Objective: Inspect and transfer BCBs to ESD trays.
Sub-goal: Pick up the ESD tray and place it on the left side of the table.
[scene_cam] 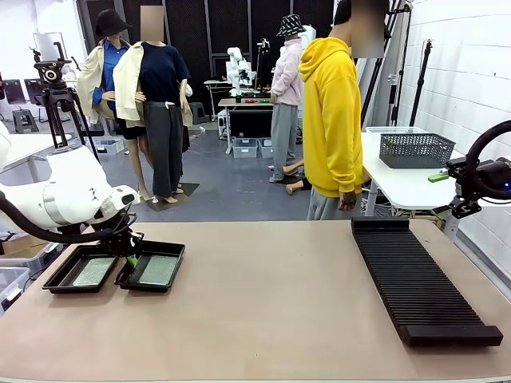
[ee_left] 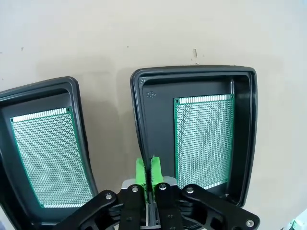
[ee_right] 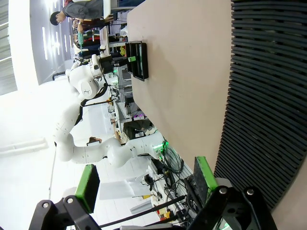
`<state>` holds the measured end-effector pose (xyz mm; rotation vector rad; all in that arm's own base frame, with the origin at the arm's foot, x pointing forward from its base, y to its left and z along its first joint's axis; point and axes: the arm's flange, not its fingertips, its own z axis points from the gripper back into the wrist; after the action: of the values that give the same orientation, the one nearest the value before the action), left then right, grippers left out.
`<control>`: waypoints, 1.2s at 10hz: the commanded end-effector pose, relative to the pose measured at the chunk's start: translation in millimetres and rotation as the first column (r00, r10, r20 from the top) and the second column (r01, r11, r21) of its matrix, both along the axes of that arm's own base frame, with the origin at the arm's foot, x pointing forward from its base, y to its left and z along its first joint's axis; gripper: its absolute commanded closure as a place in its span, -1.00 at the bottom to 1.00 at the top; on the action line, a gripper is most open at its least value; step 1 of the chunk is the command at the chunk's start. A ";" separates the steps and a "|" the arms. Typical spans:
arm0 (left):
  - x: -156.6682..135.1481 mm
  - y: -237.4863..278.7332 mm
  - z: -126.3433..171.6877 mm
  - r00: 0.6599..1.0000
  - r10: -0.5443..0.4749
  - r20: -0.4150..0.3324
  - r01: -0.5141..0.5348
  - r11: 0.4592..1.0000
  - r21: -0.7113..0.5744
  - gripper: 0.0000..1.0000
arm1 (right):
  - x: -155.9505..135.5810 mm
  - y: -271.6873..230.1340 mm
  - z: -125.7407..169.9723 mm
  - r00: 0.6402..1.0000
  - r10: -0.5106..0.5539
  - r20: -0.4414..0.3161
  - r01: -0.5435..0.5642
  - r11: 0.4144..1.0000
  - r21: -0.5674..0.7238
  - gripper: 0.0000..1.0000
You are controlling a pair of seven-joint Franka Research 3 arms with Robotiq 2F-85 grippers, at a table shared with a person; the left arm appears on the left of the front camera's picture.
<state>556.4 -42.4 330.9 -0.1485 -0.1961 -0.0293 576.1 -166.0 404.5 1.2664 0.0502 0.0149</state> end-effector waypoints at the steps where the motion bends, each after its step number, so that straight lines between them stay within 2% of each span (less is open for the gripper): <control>1: -0.3 4.8 3.9 1.000 0.003 -0.007 -0.003 1.000 0.010 0.18 | -1.0 2.1 -0.3 1.000 -0.005 0.008 0.005 1.000 -0.003 -1.00; 4: -3.9 5.0 15.0 1.000 0.010 -0.007 -0.010 1.000 0.007 -0.99 | -1.0 2.1 -0.3 1.000 -0.005 0.008 0.005 1.000 -0.003 -1.00; 7: -13.6 5.4 35.5 1.000 0.016 0.019 -0.016 1.000 -0.011 -1.00 | -1.0 2.1 -0.3 1.000 -0.005 0.008 0.005 1.000 -0.003 -1.00; 9: -11.0 4.7 33.1 1.000 0.023 -0.002 -0.023 1.000 -0.005 -1.00 | -1.0 2.1 -0.3 1.000 -0.005 0.008 0.005 1.000 -0.003 -1.00; 10: -6.7 0.8 36.1 1.000 0.001 0.029 -0.001 1.000 -0.006 -1.00 | -1.0 2.1 -0.3 1.000 -0.005 0.008 0.005 1.000 -0.003 -1.00; 12: -6.7 0.8 36.1 1.000 0.001 0.029 -0.001 1.000 -0.006 -1.00 | -1.0 2.1 -0.3 1.000 -0.005 0.008 0.005 1.000 -0.003 -1.00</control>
<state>548.3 -42.6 367.5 -0.1558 -0.2180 -0.0299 576.1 -166.0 404.5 1.2664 0.0502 0.0149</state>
